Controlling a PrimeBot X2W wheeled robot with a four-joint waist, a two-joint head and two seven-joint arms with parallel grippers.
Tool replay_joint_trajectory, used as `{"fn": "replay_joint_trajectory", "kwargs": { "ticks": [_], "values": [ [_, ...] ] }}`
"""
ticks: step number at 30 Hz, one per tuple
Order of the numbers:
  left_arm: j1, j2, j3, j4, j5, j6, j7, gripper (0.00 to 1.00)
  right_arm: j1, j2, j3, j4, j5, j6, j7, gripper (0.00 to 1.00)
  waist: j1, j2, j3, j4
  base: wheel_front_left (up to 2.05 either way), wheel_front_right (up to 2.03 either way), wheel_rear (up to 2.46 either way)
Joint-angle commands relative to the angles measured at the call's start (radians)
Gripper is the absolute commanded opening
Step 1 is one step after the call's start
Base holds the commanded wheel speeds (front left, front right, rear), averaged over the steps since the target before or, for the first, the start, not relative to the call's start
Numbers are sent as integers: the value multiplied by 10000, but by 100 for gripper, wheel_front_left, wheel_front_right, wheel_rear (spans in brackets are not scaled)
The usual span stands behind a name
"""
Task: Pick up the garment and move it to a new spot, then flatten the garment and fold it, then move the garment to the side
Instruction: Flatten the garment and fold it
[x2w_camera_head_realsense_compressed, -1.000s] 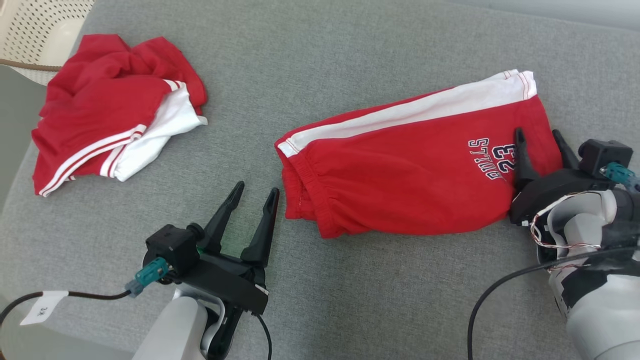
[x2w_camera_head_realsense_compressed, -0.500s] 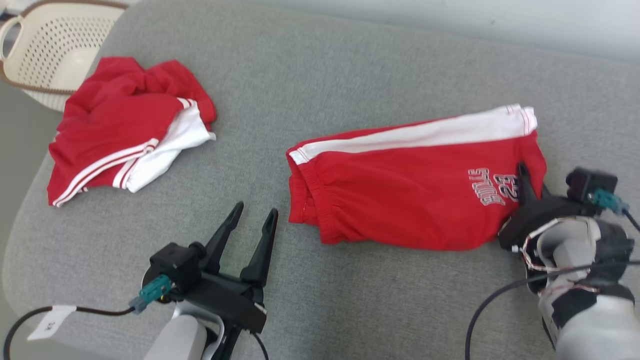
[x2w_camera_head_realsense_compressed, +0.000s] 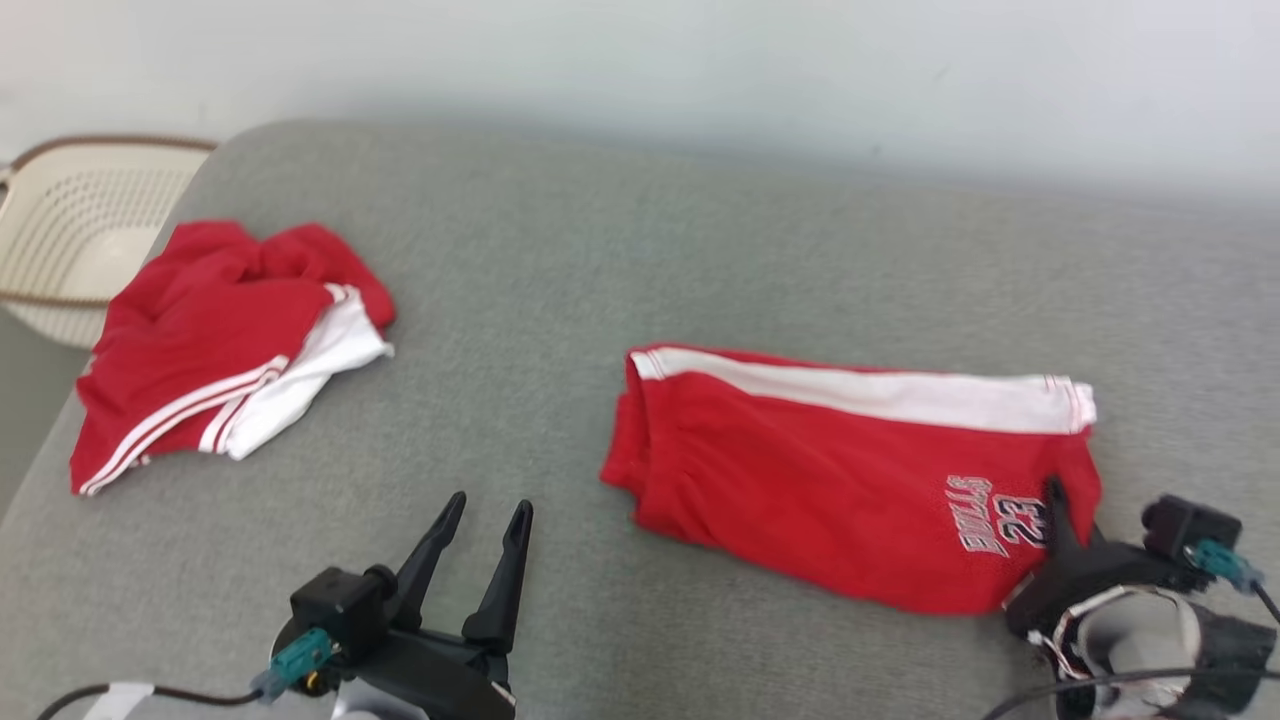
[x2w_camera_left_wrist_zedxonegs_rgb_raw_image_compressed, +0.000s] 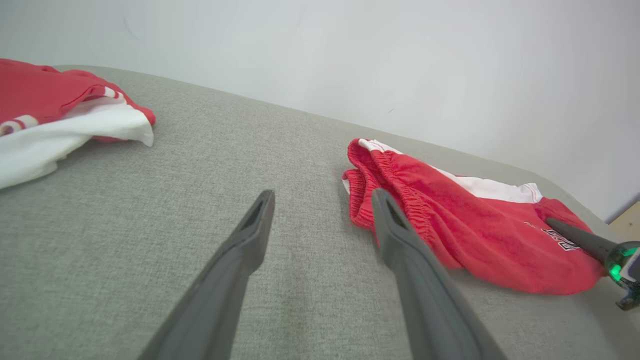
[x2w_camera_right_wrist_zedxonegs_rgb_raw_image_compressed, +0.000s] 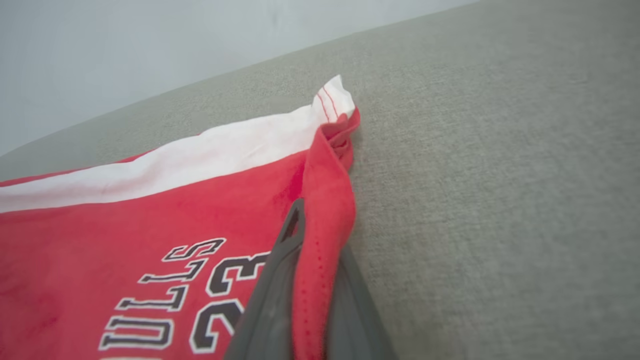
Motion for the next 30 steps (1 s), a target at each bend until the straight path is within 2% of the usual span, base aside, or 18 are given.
{"fn": "replay_joint_trajectory", "kwargs": {
  "ticks": [1,5,11,16,21,22,25,30],
  "values": [
    [219,10,33,7,19,4,-40,100,170,-92,-75,-68,-80,0,-4,0,1,0,-411,-411,0,0,0],
    [425,11,74,-43,10,4,-41,100,468,-174,-391,-345,-367,1,-2,0,1,0,-463,-530,0,0,0],
    [579,9,197,-124,44,4,-41,100,489,46,68,-2246,-972,1,-2,0,1,0,-374,-617,0,0,0],
    [567,11,106,-95,-45,4,-41,100,544,248,1464,-3625,-995,1,-4,0,1,0,-364,-601,0,0,0],
    [566,9,40,-39,-131,4,-41,100,580,302,3375,-4172,-562,1,-4,0,1,0,-403,-446,0,0,0],
    [577,11,44,-21,-174,4,-41,100,509,306,4203,-4177,-360,1,-2,0,1,0,-409,-356,0,0,0],
    [578,9,-17,4,-208,4,-41,100,310,289,5255,-3913,-60,1,-2,0,1,0,-407,-209,0,0,0],
    [551,11,-137,90,-269,4,-40,100,-133,426,6184,-3005,253,1,-2,0,1,0,-396,131,0,0,0]
  ]
}}
